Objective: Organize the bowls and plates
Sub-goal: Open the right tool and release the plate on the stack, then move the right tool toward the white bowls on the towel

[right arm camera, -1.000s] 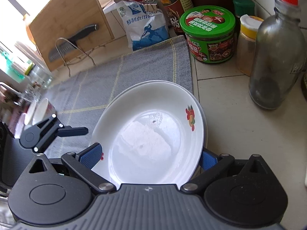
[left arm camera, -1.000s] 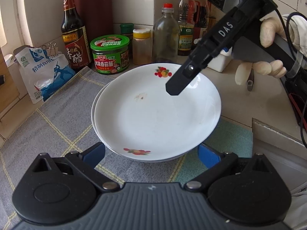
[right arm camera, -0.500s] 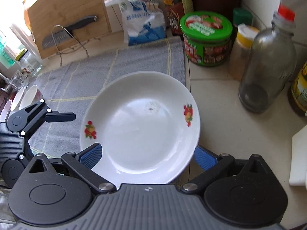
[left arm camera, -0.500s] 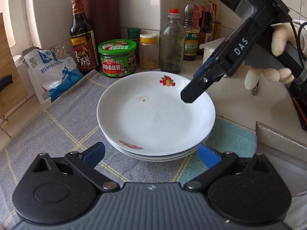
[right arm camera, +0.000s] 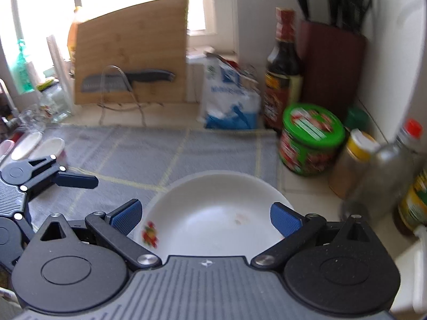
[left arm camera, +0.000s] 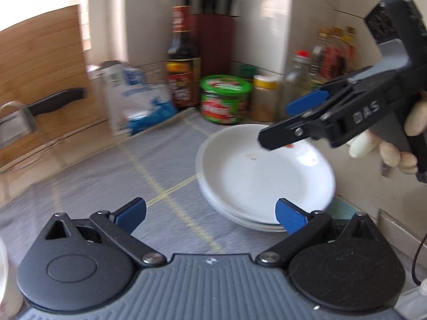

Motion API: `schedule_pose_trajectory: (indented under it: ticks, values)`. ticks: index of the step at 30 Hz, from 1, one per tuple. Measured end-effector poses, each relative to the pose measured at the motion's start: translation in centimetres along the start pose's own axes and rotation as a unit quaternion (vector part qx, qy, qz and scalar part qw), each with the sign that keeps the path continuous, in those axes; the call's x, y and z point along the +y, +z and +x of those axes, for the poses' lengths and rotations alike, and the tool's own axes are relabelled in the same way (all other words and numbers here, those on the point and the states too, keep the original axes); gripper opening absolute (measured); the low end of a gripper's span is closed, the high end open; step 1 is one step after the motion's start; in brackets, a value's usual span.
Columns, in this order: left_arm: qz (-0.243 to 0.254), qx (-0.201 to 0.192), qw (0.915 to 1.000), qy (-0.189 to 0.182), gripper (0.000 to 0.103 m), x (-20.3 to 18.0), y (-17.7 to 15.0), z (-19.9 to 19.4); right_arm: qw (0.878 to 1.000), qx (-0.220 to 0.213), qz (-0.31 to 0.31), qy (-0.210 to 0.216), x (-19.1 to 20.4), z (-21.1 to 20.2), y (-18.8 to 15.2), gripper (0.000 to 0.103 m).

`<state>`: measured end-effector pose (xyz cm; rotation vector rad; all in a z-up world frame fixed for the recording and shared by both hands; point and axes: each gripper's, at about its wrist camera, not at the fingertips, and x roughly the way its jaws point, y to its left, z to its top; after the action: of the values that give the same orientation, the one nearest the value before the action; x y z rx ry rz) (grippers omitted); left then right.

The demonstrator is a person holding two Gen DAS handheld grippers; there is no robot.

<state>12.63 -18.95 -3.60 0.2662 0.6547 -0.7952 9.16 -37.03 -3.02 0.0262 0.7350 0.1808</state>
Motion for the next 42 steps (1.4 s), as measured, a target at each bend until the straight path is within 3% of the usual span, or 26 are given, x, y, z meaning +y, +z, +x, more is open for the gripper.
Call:
schedule_pose_trajectory:
  ticks: [6,13,21,29,36,42]
  values:
    - [-0.039,-0.013,0.9981,0.047,0.102,2.0,-1.6,-3.4,0.999,-0.014,-0.023,0.028,3.0,1.4,1.8,0.103]
    - [-0.068,-0.047,0.9923,0.093,0.102,5.0,-4.7,-8.7,0.996,-0.017,-0.056,0.067,10.1,2.7,2.5,0.103]
    - [-0.076,-0.044,0.9898,0.112,0.102,9.5,-9.6,-15.4,0.992,-0.021,-0.080,0.096,19.8,3.9,3.0,0.103]
    - [-0.085,-0.031,0.9824,0.163,0.102,13.5,-15.0,-21.1,0.985,0.003,-0.100,0.141,28.2,7.6,3.2,0.103]
    - [-0.103,-0.008,0.9761,0.191,0.102,16.2,-18.6,-21.9,0.976,0.033,-0.135,0.168,33.9,9.9,2.7,0.103]
    - [-0.112,-0.012,0.9777,0.177,0.102,17.1,-19.9,-20.7,0.970,0.054,-0.146,0.189,36.0,11.7,1.6,0.103]
